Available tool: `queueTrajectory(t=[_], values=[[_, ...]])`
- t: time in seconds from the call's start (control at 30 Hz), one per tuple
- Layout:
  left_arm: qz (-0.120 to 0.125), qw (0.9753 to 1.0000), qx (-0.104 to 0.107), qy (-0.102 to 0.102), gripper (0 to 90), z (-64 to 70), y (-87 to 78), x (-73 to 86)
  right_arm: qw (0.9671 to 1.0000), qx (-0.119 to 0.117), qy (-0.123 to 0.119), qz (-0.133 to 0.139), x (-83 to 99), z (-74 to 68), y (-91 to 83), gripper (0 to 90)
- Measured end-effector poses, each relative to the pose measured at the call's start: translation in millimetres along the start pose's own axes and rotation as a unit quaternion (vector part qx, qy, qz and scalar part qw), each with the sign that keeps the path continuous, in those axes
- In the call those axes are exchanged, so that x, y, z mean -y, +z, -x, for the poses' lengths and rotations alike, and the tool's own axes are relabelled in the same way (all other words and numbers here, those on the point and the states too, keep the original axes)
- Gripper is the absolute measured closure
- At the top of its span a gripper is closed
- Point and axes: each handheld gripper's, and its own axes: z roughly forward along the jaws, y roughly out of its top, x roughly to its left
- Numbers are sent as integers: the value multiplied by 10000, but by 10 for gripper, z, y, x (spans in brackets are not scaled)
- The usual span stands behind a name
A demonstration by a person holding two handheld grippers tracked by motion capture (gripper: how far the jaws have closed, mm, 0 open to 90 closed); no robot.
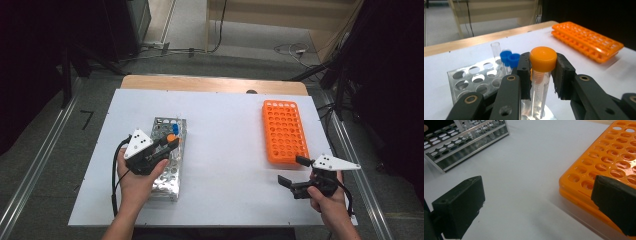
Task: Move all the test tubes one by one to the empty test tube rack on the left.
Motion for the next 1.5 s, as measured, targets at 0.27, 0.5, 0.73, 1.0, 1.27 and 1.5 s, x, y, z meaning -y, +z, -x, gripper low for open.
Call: queueTrajectory(t=[0.27, 0.5, 0.73, 1.0, 1.27, 1.5], values=[[-296, 9995, 71, -101, 703, -19, 13, 23, 10000, 12, -7, -27, 10, 20, 18, 0], [-443, 9988, 133, -176, 699, -30, 33, 29, 10000, 42, 10, -7, 13, 36, 22, 0], [-560, 9979, 188, -253, 695, -44, 32, 24, 10000, 84, 9, 6, 18, 58, 20, 0], [-695, 9959, 408, -413, 678, -73, 48, 28, 10000, 90, 17, 18, 20, 66, 20, 0], [-803, 9953, 398, -363, 644, -69, 59, 27, 9999, 102, 15, 25, 22, 74, 18, 0], [-787, 9950, 452, -417, 634, -79, 55, 27, 9999, 97, 34, 38, 18, 70, 19, 0]])
